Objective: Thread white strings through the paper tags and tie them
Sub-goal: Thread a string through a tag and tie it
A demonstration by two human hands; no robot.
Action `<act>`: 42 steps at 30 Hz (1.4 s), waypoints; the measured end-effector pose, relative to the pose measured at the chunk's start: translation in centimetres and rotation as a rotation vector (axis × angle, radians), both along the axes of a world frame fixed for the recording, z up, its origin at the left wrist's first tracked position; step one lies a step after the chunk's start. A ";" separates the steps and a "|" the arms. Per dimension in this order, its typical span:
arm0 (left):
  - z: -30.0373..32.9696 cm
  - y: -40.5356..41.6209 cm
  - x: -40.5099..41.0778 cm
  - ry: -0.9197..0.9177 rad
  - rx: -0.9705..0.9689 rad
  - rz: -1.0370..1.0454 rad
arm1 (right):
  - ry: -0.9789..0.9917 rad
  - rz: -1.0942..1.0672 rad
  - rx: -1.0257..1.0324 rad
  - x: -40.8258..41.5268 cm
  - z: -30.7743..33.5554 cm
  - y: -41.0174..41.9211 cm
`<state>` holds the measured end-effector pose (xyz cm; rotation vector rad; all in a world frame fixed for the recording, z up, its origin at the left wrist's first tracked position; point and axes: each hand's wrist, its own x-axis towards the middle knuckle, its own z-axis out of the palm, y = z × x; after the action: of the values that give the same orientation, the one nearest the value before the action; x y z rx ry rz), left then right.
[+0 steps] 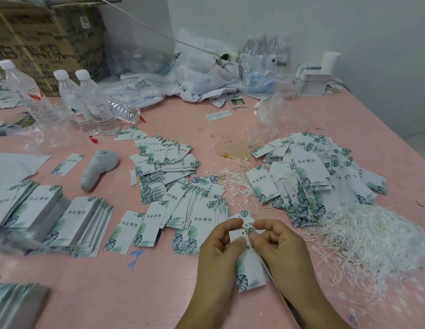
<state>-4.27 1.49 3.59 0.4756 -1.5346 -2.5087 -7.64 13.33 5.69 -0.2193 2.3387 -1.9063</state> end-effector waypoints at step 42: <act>-0.7 -0.7 -0.2 0.055 -0.011 -0.091 | 0.115 0.093 0.101 0.0 1.2 0.8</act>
<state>-4.47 0.76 2.88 0.3402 -1.5827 -2.5564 -7.59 14.13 6.91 -0.4306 2.4435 -1.7725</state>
